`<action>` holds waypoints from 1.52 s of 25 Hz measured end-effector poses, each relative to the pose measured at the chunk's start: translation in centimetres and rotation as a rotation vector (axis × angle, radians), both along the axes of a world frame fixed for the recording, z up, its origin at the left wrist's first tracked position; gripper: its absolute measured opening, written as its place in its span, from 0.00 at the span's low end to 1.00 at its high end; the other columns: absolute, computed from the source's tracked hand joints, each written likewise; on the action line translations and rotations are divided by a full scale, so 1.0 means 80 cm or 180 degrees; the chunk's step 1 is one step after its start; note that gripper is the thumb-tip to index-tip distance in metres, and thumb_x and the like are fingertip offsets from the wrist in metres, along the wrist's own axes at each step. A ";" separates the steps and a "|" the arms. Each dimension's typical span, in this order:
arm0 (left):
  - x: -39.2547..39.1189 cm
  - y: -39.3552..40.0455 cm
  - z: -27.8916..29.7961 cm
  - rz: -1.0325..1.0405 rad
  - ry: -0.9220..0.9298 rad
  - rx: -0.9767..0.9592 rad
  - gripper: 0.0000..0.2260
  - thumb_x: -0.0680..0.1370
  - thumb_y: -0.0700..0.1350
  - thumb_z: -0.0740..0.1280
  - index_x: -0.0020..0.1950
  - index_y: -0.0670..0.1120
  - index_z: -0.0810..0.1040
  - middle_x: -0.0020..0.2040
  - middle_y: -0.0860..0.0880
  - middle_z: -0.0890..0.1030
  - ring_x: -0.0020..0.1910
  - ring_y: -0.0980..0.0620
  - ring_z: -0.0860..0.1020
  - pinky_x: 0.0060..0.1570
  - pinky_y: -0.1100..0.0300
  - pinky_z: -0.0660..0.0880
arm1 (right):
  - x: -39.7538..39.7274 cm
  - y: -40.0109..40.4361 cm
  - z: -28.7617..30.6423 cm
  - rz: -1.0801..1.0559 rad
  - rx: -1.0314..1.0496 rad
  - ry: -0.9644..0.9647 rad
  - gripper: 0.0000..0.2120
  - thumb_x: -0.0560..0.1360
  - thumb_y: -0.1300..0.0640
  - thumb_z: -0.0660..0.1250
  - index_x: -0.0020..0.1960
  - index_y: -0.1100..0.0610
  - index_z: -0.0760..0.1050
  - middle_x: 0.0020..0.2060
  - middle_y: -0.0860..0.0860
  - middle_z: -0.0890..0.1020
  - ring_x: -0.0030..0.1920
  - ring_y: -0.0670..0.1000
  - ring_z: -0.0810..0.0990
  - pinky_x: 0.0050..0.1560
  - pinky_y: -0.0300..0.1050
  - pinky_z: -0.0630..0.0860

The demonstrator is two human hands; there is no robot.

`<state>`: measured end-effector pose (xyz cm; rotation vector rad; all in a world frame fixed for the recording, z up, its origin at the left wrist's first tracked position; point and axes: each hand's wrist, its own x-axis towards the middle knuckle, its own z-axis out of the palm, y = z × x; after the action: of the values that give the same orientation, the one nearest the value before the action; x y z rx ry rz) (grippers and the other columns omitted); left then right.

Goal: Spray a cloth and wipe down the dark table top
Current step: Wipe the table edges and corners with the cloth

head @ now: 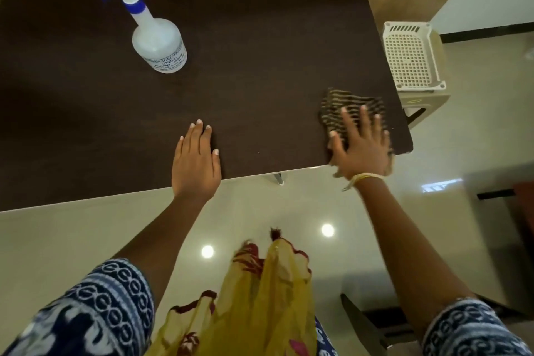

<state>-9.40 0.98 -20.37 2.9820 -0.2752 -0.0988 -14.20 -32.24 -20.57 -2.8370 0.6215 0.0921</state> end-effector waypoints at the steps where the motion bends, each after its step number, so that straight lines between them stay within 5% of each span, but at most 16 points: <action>1: 0.001 0.000 0.000 -0.0006 0.0002 -0.0013 0.22 0.83 0.48 0.53 0.76 0.42 0.63 0.77 0.43 0.62 0.77 0.45 0.59 0.75 0.49 0.56 | -0.001 -0.020 0.001 -0.0385 0.0057 0.0030 0.30 0.77 0.35 0.48 0.78 0.39 0.52 0.80 0.49 0.52 0.79 0.58 0.47 0.76 0.62 0.46; 7: 0.000 0.004 0.000 -0.0028 -0.0024 -0.0046 0.22 0.82 0.49 0.52 0.76 0.43 0.63 0.77 0.43 0.62 0.77 0.45 0.58 0.76 0.49 0.56 | 0.026 0.034 0.005 -0.1419 0.0155 0.0121 0.29 0.79 0.37 0.45 0.79 0.41 0.49 0.80 0.51 0.48 0.79 0.60 0.44 0.76 0.62 0.43; 14: -0.011 0.038 0.009 -0.0289 0.0081 -0.0837 0.21 0.81 0.45 0.57 0.74 0.42 0.66 0.77 0.44 0.62 0.78 0.47 0.57 0.77 0.50 0.54 | 0.038 0.192 0.001 -0.1001 -0.0042 0.0103 0.29 0.79 0.38 0.43 0.79 0.43 0.48 0.80 0.52 0.49 0.79 0.61 0.46 0.76 0.62 0.44; 22: -0.022 0.313 0.011 0.0033 -0.0063 -0.0226 0.23 0.82 0.49 0.57 0.76 0.44 0.62 0.78 0.45 0.60 0.78 0.47 0.56 0.77 0.48 0.52 | 0.064 0.419 -0.003 -0.0604 -0.0049 0.0028 0.29 0.80 0.39 0.44 0.79 0.43 0.50 0.80 0.53 0.51 0.78 0.61 0.48 0.76 0.62 0.46; 28: -0.025 0.484 0.003 0.0653 0.0054 -0.0308 0.24 0.82 0.49 0.58 0.76 0.41 0.61 0.77 0.42 0.60 0.77 0.44 0.57 0.75 0.46 0.56 | 0.090 0.571 0.001 -0.0141 -0.0018 -0.0007 0.28 0.79 0.40 0.46 0.79 0.43 0.52 0.79 0.53 0.51 0.78 0.62 0.48 0.76 0.63 0.46; 33: -0.028 0.540 0.004 0.0721 0.0182 -0.0758 0.25 0.82 0.51 0.58 0.77 0.44 0.59 0.78 0.46 0.58 0.76 0.46 0.61 0.71 0.51 0.65 | 0.118 0.700 0.003 0.0513 0.0029 -0.0077 0.29 0.78 0.40 0.48 0.78 0.43 0.54 0.79 0.53 0.53 0.78 0.62 0.48 0.76 0.63 0.46; 38: -0.015 0.566 -0.006 0.1277 0.0462 -0.2378 0.26 0.80 0.45 0.65 0.76 0.43 0.61 0.71 0.45 0.71 0.68 0.49 0.73 0.68 0.52 0.70 | 0.130 0.800 -0.002 0.1558 0.0005 -0.0023 0.28 0.80 0.41 0.47 0.79 0.44 0.52 0.79 0.53 0.53 0.78 0.62 0.49 0.76 0.62 0.47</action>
<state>-10.62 46.24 -20.84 2.2158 0.2561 -0.1303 -3.81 31.78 -20.69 -2.9194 -0.0860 0.1641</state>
